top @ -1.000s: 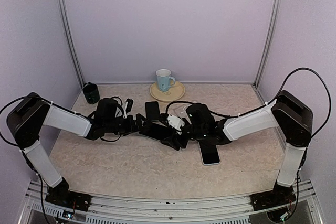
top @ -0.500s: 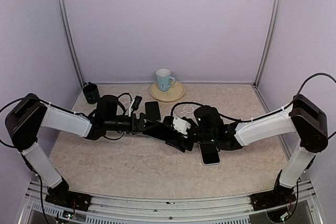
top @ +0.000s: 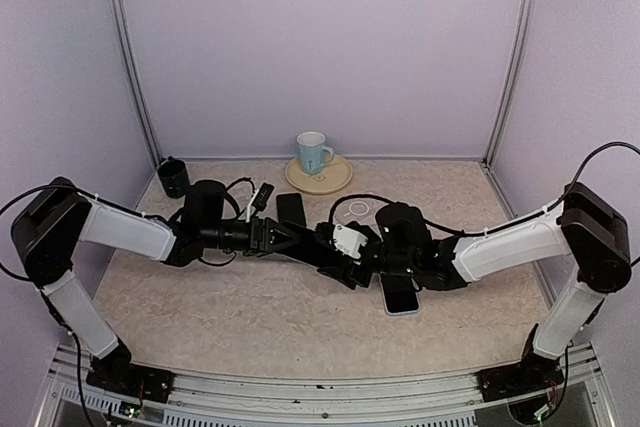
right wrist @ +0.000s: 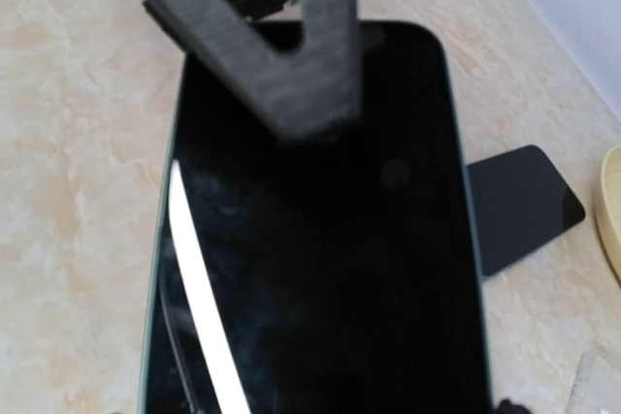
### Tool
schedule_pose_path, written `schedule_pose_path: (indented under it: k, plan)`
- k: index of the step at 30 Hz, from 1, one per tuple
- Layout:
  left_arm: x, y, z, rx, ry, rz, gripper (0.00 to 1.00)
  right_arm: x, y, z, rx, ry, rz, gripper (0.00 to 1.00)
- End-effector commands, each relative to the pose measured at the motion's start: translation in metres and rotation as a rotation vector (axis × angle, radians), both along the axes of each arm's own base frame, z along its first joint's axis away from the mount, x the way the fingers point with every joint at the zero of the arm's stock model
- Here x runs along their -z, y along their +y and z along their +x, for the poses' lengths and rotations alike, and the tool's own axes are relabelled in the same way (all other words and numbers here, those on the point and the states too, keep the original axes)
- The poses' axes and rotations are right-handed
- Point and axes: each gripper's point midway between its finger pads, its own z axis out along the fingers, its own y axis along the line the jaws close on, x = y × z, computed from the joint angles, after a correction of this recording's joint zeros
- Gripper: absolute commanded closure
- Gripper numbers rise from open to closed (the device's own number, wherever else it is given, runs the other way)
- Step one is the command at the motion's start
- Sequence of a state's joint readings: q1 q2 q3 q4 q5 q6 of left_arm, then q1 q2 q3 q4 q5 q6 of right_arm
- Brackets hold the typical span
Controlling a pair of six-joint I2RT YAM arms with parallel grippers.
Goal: Put the phone into the phone case
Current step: Pass from the right arm to the left
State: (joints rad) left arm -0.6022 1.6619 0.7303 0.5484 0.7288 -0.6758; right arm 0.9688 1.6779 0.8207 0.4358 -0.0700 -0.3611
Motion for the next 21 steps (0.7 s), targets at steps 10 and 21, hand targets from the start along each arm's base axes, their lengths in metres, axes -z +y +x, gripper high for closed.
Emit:
schedule_pose_path:
  k: [10, 21]
  plan:
    - [-0.020, -0.016, -0.010, 0.109, -0.050, -0.090, 0.89, -0.027, 0.003, -0.004, -0.011, -0.074, 0.067, 0.54]
    - [-0.025, -0.013, -0.011, 0.095, -0.081, -0.107, 1.00, -0.034, -0.008, 0.009, 0.084, -0.084, 0.081, 0.17]
